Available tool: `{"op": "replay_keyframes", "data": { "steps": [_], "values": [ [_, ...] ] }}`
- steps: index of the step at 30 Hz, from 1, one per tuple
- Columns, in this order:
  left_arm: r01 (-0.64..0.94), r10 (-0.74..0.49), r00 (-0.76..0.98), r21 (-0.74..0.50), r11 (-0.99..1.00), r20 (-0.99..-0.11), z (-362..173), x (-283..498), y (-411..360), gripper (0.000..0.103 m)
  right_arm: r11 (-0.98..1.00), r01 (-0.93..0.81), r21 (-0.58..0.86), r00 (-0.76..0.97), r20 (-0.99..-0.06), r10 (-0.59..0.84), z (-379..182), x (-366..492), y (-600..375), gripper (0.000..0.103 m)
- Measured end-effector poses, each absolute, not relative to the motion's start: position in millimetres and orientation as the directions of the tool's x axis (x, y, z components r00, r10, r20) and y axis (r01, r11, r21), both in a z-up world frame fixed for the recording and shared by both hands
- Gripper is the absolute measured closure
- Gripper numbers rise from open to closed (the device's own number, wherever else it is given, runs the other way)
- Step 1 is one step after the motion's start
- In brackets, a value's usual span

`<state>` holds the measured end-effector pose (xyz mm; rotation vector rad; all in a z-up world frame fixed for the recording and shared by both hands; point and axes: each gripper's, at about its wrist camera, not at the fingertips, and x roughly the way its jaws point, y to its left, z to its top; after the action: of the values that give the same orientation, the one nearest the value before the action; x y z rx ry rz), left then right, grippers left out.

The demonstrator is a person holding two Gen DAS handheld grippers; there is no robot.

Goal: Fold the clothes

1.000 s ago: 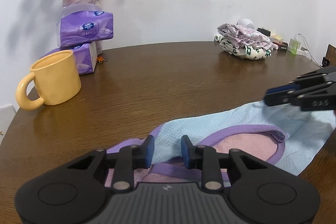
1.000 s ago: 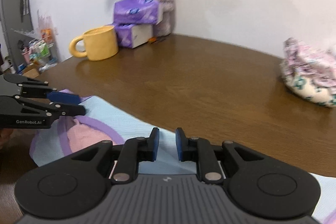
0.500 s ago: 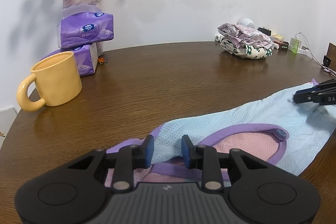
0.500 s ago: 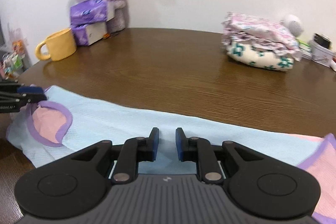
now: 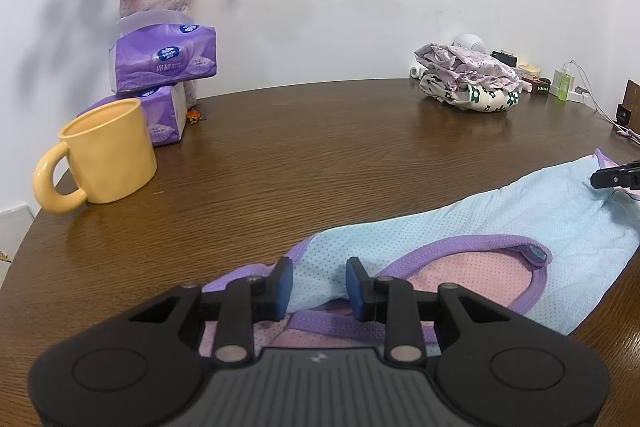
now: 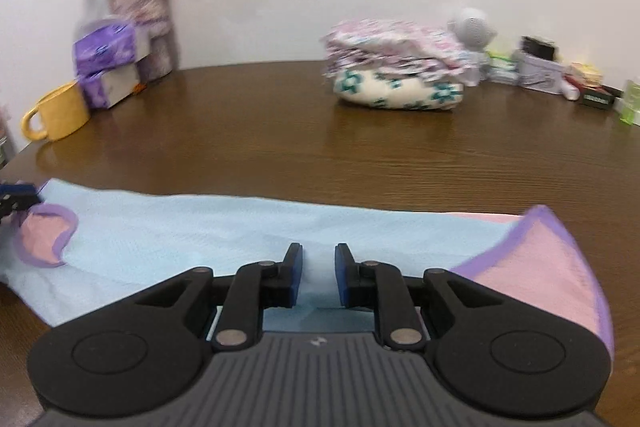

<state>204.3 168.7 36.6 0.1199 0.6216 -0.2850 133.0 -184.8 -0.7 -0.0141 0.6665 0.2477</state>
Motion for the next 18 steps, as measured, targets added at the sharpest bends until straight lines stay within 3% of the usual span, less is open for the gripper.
{"op": "replay_keyframes", "data": {
  "steps": [18],
  "values": [
    [0.298, -0.226, 0.776, 0.026, 0.954, -0.590, 36.7, 204.8, 168.6, 0.075, 0.970, -0.233, 0.067, 0.757, -0.613, 0.224, -0.5, 132.5, -183.2, 0.087]
  ]
}}
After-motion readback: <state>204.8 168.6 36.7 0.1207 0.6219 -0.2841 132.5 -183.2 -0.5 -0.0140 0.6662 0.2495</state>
